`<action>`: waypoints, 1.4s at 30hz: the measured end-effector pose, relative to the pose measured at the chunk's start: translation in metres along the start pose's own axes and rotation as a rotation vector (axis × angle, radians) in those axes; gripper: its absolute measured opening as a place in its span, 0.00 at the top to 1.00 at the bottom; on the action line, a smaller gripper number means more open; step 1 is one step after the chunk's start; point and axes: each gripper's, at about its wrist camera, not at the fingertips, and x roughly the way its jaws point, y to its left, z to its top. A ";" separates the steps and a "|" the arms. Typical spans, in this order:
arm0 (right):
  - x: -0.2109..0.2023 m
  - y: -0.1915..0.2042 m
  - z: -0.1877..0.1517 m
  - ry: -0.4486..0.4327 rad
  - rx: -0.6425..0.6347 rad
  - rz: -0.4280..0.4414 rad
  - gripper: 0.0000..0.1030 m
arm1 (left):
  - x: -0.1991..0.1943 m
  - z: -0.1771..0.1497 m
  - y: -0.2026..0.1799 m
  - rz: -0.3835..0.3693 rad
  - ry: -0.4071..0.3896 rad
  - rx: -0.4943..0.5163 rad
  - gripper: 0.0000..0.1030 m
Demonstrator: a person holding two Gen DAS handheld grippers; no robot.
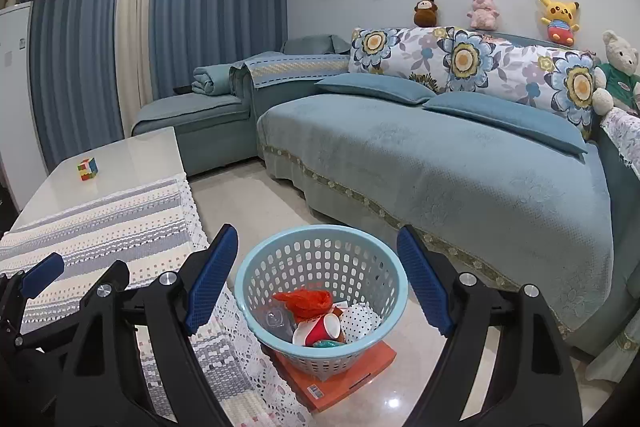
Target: Collect trash
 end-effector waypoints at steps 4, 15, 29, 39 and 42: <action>0.001 0.002 -0.001 0.004 -0.002 0.009 0.25 | 0.001 0.001 0.002 0.008 0.000 -0.013 0.25; 0.003 0.008 -0.002 0.012 -0.015 0.023 0.25 | 0.000 0.001 0.003 0.037 -0.005 -0.016 0.24; 0.004 0.004 -0.002 0.015 -0.004 0.023 0.25 | 0.005 0.002 0.012 0.055 0.013 -0.046 0.23; 0.006 0.003 -0.002 0.024 0.001 0.029 0.25 | 0.007 0.002 0.014 0.037 0.018 -0.046 0.21; 0.007 0.002 -0.002 0.028 0.005 0.031 0.25 | 0.007 0.001 0.013 0.037 0.018 -0.048 0.20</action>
